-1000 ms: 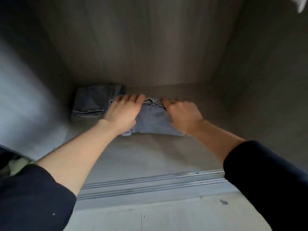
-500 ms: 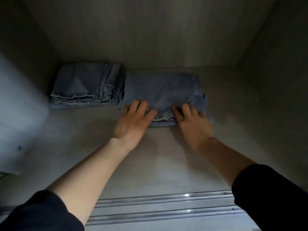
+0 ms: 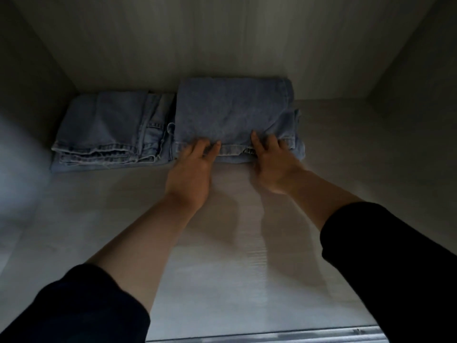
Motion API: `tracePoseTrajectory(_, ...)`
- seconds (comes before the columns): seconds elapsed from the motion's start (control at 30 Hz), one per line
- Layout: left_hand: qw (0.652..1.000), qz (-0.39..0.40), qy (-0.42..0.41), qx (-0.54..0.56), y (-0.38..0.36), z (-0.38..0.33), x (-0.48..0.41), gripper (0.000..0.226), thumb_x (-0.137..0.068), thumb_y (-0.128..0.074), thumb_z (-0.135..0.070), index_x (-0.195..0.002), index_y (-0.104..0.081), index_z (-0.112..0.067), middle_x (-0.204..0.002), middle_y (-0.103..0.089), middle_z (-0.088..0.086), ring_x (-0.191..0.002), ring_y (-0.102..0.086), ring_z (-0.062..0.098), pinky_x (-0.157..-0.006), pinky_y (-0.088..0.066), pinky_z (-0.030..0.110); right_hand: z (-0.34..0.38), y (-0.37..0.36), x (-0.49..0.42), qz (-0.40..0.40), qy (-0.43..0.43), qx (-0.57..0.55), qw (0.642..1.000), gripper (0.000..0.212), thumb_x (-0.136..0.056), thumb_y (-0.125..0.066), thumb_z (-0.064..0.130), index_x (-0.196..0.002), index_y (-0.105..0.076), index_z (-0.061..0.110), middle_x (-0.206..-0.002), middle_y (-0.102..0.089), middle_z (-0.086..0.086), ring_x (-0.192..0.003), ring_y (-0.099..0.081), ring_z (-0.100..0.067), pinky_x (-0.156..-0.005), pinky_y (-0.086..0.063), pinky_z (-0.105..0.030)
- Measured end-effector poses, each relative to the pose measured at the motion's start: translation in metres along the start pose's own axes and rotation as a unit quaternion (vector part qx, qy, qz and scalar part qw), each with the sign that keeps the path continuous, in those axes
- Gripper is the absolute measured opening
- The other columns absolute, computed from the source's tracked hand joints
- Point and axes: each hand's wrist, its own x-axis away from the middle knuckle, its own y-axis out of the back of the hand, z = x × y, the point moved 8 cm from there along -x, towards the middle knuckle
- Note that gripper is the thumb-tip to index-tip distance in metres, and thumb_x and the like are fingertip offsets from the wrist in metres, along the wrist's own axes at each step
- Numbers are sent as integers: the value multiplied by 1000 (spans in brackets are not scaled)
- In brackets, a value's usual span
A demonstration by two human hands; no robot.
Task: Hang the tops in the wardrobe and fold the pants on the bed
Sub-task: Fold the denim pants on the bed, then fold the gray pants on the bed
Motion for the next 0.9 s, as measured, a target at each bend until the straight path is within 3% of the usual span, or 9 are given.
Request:
tracePoseTrajectory(0.13, 999, 33, -1, 4, 3, -4, 1, 66, -85, -52, -10, -148, -32, -13, -147, -32, 7, -133, -34, 25, -105, -34, 32, -1, -7, 5, 49, -9, -33, 998, 85, -93, -47, 36, -152, 12, 20, -156, -1, -8, -145, 3, -35, -118, -8, -45)
tracePoseTrajectory(0.2, 997, 72, 7, 9, 4, -4, 10, 68, -87, -51, -13, -150, -25, -16, -151, -30, 7, -135, -32, 25, -107, -31, 32, 1, -7, 18, 57, -7, -87, 995, 81, -93, -48, 30, -154, 4, 20, -158, 1, -2, -145, 6, -33, -118, -8, -42)
tracePoseTrajectory(0.3, 994, 88, 55, 48, 24, -2, 35, 68, -90, -47, -15, -152, -19, -22, -153, -31, 5, -136, -32, 25, -108, -30, 31, 5, 7, 56, 21, 13, -123, 992, 67, -91, -49, 21, -151, -20, 17, -153, -16, -2, -137, -19, -34, -111, -25, -41)
tracePoseTrajectory(0.43, 989, 119, 67, 55, 63, -25, 71, 67, -88, -49, -14, -150, -26, -21, -155, -25, 5, -138, -29, 26, -110, -33, 35, 11, 40, 123, 2, -15, -157, 987, 58, -94, -51, 30, -147, -31, 20, -147, -30, -8, -127, -36, -35, -106, -29, -37)
tracePoseTrajectory(0.57, 984, 152, 69, 70, 128, -75, 96, 58, -87, -51, -16, -144, -37, -18, -155, -23, 8, -137, -30, 29, -109, -33, 36, 19, 106, 201, 3, -58, -196, 979, 55, -91, -54, 35, -143, -39, 25, -142, -40, -7, -125, -42, -35, -105, -36, -38)
tracePoseTrajectory(0.67, 976, 180, 71, 96, 189, -118, 108, 48, -89, -52, -23, -136, -45, -19, -145, -35, 7, -131, -36, 28, -105, -37, 39, 23, 164, 259, 21, -97, -214, 972, 55, -90, -55, 34, -143, -42, 23, -142, -45, -8, -123, -45, -35, -104, -39, -37)
tracePoseTrajectory(0.8, 959, 240, 53, 141, 284, -186, 134, 43, -90, -53, -22, -133, -48, -18, -139, -38, 5, -128, -38, 27, -105, -36, 40, 28, 254, 351, 39, -158, -255, 953, 53, -90, -56, 33, -141, -46, 23, -140, -50, -7, -126, -45, -32, -104, -39, -34)
tracePoseTrajectory(0.9, 956, 252, 23, 150, 374, -241, 153, 36, -91, -51, -24, -127, -52, -21, -132, -43, 0, -120, -45, 26, -96, -42, 37, 30, 334, 426, 39, -201, -272, 940, 53, -89, -56, 30, -140, -46, 21, -138, -51, -8, -127, -44, -32, -104, -39, -34)
